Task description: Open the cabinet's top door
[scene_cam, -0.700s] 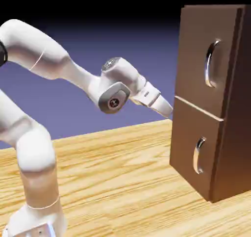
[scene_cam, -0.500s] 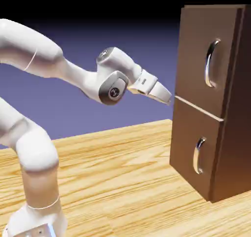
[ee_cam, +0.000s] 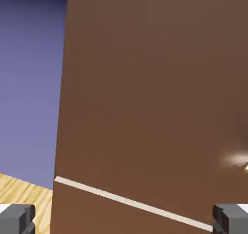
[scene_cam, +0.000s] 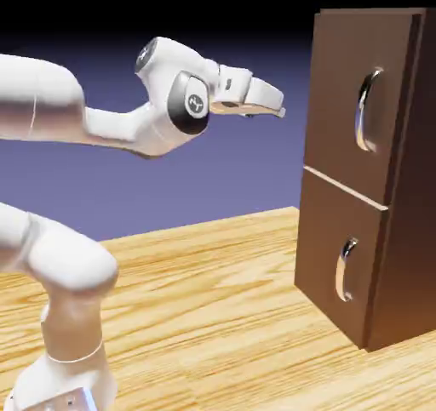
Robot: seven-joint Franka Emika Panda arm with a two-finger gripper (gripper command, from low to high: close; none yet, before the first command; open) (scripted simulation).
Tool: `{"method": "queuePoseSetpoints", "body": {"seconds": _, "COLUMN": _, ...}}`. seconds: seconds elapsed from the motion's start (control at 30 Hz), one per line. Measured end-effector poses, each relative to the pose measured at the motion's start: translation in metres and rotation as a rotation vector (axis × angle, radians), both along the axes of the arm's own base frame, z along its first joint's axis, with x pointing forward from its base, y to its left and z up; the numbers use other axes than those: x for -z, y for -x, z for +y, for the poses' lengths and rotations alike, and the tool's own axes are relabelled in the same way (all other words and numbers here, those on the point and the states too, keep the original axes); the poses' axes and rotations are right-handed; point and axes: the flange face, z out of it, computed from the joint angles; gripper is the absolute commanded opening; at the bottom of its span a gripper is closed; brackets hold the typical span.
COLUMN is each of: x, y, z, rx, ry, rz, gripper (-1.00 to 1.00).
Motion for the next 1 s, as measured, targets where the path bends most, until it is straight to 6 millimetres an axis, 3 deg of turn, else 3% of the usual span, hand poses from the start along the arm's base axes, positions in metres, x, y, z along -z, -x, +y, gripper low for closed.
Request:
{"method": "queuePoseSetpoints", "body": {"seconds": 0.27, "x": -0.024, "y": 0.007, "z": -0.029, "rx": -0.001, "ry": -0.024, "rz": -0.132, "gripper": 0.00}}
{"method": "queuePoseSetpoints", "body": {"seconds": 0.5, "x": -0.026, "y": -0.005, "z": -0.061, "rx": 0.022, "ry": -0.075, "rz": -0.231, "gripper": 0.00}}
{"method": "queuePoseSetpoints", "body": {"seconds": 0.73, "x": -0.009, "y": -0.036, "z": -0.090, "rx": 0.060, "ry": -0.144, "rz": -0.310, "gripper": 0.00}}
{"method": "queuePoseSetpoints", "body": {"seconds": 1.0, "x": 0.035, "y": -0.089, "z": -0.107, "rx": 0.108, "ry": -0.233, "rz": -0.373, "gripper": 0.00}}
